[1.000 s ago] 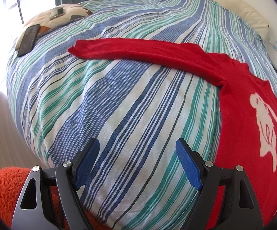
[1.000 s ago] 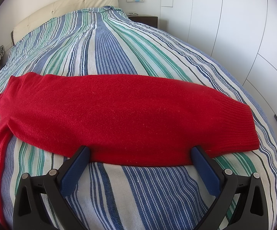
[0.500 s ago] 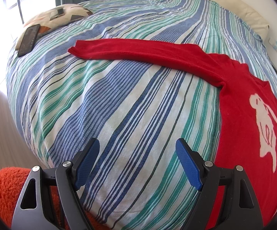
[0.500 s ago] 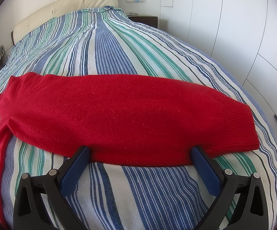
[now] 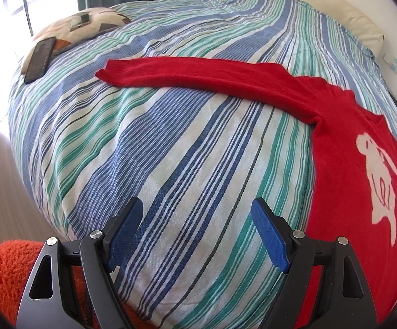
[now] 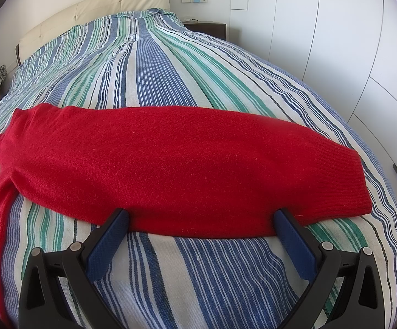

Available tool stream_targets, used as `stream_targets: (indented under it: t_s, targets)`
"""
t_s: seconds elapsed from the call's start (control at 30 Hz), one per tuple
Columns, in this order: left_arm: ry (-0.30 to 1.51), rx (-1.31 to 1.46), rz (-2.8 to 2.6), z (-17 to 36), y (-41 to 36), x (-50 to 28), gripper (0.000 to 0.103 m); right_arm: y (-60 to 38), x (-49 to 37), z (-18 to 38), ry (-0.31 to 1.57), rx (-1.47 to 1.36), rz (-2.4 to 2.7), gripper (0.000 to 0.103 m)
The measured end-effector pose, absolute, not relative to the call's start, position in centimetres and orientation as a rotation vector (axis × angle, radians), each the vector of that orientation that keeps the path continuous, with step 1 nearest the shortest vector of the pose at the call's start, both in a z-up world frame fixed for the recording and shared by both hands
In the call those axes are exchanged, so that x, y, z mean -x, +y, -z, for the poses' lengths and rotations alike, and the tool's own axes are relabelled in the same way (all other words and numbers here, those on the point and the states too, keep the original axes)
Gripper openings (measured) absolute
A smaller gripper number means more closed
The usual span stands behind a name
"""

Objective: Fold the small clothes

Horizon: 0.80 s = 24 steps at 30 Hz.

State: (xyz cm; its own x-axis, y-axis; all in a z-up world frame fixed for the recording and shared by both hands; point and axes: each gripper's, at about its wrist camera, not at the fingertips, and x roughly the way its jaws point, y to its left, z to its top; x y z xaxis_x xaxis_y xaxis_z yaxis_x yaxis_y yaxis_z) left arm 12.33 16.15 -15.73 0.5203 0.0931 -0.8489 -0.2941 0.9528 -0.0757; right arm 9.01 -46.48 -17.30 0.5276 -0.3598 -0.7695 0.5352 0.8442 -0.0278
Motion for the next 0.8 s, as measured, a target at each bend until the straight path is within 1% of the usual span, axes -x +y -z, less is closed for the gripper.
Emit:
stream_targets:
  t_s: [0.8]
  targets:
    - [0.994,0.196,-0.216,15.89,15.32,-12.58,0.082,-46.46,-9.03,17.28,0.862,-0.223,0.540,0.103]
